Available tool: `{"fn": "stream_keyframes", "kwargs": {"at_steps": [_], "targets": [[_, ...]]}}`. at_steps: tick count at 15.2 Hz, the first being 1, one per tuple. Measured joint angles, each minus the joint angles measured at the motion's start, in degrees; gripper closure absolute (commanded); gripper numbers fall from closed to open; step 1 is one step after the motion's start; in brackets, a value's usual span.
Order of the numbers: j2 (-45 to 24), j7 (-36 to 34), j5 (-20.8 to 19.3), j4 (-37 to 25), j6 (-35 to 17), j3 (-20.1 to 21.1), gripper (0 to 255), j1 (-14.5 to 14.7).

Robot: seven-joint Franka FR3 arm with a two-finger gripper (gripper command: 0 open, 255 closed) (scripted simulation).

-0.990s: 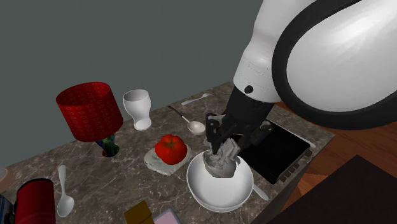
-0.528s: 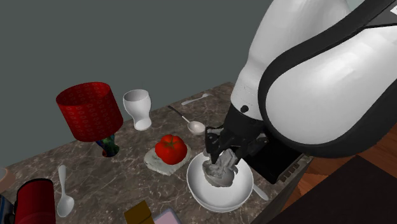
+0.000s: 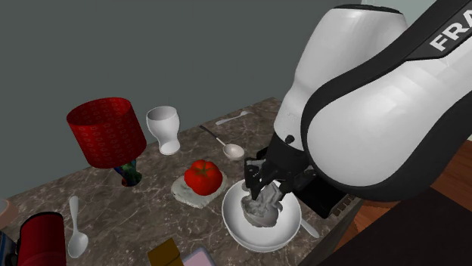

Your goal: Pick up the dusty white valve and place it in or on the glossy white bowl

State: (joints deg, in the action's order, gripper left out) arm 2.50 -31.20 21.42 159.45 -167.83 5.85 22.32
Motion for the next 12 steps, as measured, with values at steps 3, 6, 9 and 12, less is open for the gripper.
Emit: {"fn": "stream_keyframes", "kwargs": {"at_steps": [3, 6, 9, 12], "targets": [[0.0, 0.0, 0.0, 0.0, 0.0, 0.0, 0, 0.0], [0.0, 0.0, 0.0, 0.0, 0.0, 0.0, 0, 0.0], [3.3, -1.8, -2.1, 0.5, 2.7, 0.0, 0, -0.5], [9.9, -3.6, -4.8, 1.3, 8.5, -0.1, 0, -1.8]]}}
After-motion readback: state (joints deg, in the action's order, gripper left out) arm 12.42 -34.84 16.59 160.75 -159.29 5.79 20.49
